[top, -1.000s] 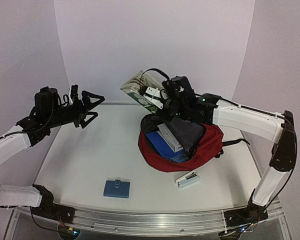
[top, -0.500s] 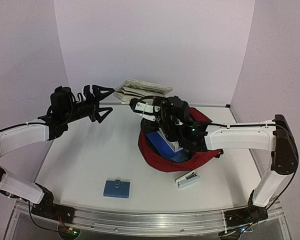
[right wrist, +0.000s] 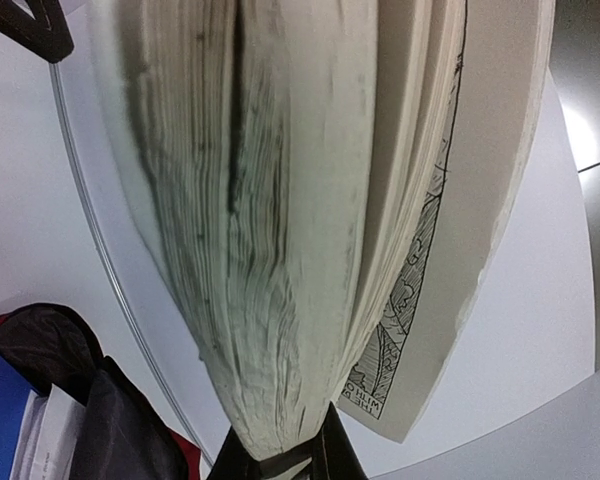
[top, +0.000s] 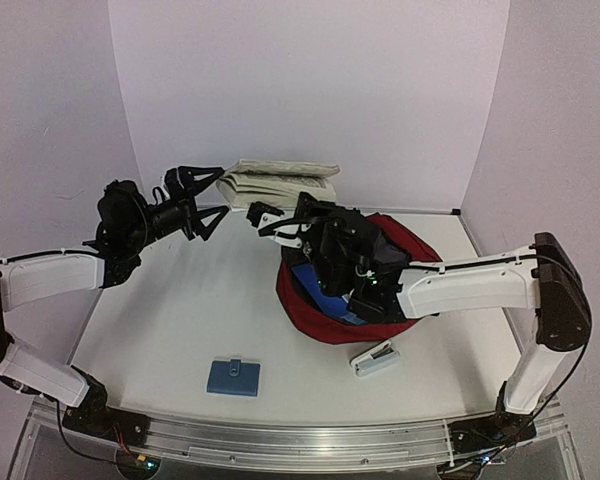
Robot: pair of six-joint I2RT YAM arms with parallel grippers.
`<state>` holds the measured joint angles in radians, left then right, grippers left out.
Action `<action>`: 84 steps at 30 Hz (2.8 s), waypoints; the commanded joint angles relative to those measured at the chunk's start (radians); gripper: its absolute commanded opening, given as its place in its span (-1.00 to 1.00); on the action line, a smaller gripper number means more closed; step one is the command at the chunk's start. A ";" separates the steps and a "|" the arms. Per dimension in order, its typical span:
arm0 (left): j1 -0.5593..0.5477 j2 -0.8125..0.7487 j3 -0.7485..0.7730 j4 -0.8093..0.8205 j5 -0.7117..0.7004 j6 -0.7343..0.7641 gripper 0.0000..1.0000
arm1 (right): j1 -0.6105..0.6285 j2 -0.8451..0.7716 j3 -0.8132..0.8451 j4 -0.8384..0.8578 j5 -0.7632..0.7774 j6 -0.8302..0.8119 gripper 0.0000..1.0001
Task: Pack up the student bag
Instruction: Pick up the book from the center of the board.
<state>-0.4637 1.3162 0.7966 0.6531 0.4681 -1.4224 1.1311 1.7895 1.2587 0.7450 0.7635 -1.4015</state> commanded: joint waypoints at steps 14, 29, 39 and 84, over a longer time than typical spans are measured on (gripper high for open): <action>-0.008 0.045 0.010 0.168 0.045 -0.098 0.89 | 0.035 0.080 -0.042 0.421 -0.018 -0.234 -1.00; -0.023 0.000 -0.010 0.084 0.110 0.045 -0.63 | 0.037 0.110 -0.143 0.586 -0.048 -0.377 -0.24; -0.006 -0.043 0.045 -0.048 0.176 0.211 -1.00 | 0.046 -0.161 -0.216 -0.411 0.014 0.219 0.97; -0.063 -0.047 0.072 0.053 0.417 0.444 -0.85 | -0.505 -0.177 0.120 -0.944 -1.900 1.732 -0.69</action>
<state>-0.5122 1.2769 0.8356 0.5834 0.8828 -0.9624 0.6270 1.6367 1.3811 -0.2642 -1.1084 0.3167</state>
